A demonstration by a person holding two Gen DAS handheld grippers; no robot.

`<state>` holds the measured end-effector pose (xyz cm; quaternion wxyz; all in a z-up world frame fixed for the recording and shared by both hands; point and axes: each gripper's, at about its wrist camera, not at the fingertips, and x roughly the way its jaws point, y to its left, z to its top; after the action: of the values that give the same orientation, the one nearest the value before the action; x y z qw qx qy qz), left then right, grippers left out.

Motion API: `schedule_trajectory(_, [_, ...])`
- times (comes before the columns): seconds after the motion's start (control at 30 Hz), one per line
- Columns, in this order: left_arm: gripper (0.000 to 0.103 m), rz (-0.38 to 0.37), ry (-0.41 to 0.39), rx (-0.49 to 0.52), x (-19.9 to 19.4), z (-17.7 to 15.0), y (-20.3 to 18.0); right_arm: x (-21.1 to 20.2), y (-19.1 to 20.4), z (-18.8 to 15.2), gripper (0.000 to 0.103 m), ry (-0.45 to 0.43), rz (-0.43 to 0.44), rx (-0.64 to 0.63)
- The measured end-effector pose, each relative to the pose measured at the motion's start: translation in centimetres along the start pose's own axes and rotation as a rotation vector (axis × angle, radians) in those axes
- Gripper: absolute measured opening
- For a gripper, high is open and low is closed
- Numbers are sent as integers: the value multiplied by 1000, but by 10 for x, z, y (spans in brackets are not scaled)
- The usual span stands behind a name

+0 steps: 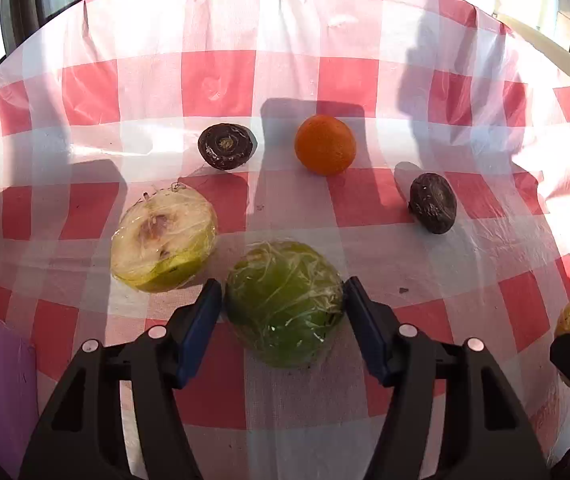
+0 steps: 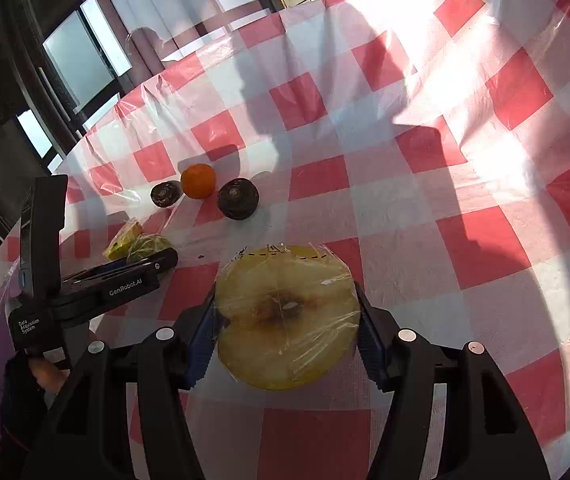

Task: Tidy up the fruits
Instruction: 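Grasp a wrapped cut pear half with the right tool while the left grasps the wrapped green fruit, then carry the pear half and green fruit over the white box with both tools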

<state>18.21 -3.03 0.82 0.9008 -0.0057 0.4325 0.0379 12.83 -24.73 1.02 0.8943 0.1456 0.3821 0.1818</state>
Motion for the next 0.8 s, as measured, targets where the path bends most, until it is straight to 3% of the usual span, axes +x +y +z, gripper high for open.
schedule_trajectory(0.07, [59, -30, -23, -17, -9, -9, 0, -4, -7, -1, 60, -20, 20, 28])
schedule_trajectory(0.1, [59, -80, -41, -45, -16, -15, 4, -5, -9, -2, 60, -30, 23, 37])
schedule_trajectory(0.27, [59, -190, -201, -150, -60, -45, 23, -12, -15, 0, 60, -81, 51, 62])
schedule_trajectory(0.53, [59, -246, -418, -177, -135, -85, 16, -26, -25, -1, 60, -177, 13, 126])
schedule_trajectory(0.7, [59, -303, -469, -155, -191, -133, 18, -43, -20, -11, 60, -233, -1, 149])
schedule_trajectory(0.8, [59, -308, -510, -115, -226, -159, 28, -62, -6, -39, 60, -254, 55, 236])
